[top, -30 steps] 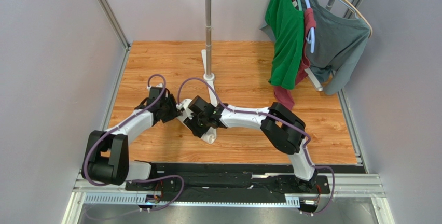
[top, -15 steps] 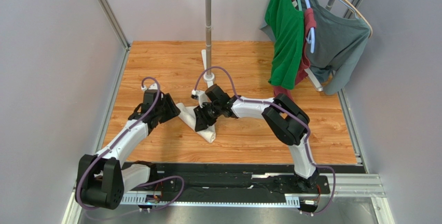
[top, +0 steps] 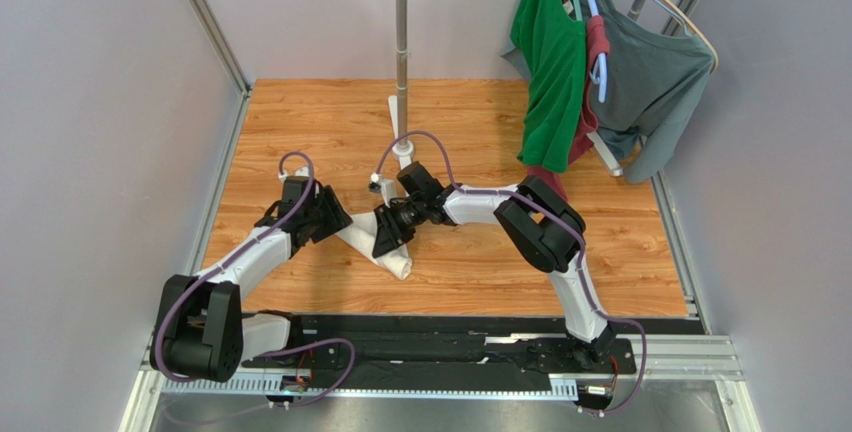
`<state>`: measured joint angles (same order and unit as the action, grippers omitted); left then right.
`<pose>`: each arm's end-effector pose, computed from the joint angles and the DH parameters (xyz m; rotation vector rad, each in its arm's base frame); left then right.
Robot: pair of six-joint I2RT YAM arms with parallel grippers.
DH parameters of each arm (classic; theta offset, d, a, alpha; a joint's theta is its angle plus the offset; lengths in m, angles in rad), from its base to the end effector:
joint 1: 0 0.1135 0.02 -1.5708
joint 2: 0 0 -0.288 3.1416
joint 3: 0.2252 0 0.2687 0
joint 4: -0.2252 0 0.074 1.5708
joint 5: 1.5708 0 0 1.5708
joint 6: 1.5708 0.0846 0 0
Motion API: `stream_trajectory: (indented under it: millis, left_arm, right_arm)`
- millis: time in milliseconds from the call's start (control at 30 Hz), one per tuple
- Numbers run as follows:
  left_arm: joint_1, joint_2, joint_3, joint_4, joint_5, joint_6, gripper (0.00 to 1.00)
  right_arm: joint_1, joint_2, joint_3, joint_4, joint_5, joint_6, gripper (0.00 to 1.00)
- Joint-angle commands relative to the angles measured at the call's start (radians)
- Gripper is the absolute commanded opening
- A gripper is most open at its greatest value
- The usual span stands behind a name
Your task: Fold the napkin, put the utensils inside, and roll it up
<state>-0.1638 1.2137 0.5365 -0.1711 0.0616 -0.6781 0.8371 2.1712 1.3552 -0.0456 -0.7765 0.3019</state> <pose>0.2614 -0.0485 0.1471 -0.6001 2.3950 -0.4506 0.2863 0.4061 0.0995 -1.0661 2.4009 1.4132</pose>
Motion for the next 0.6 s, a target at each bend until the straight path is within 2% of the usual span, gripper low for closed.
stream_trajectory:
  millis: [0,67,133,200,367,567]
  left_arm:
    - [0.001,0.018,0.003,0.004,0.004,-0.021,0.58]
    - [0.001,0.023,0.005,-0.001,-0.005,-0.023,0.54]
    - [0.001,0.033,0.022,-0.024,-0.019,-0.017,0.46]
    - [0.001,0.058,0.045,-0.051,-0.023,-0.009,0.42]
    - [0.001,0.075,0.059,-0.061,-0.025,0.014,0.39]
    - [0.001,0.101,0.077,-0.07,-0.029,0.043,0.37]
  right_arm:
    - [-0.009,0.064,-0.005,-0.039,0.037,0.016,0.22]
    - [-0.009,0.062,-0.004,-0.037,0.04,0.019,0.25]
    - [-0.01,0.05,-0.002,-0.042,0.04,0.014,0.28]
    - [-0.01,0.035,-0.001,-0.051,0.048,0.011,0.35]
    - [-0.01,-0.039,0.047,-0.141,0.094,-0.038,0.55]
    - [-0.01,-0.102,0.153,-0.306,0.221,-0.127,0.62]
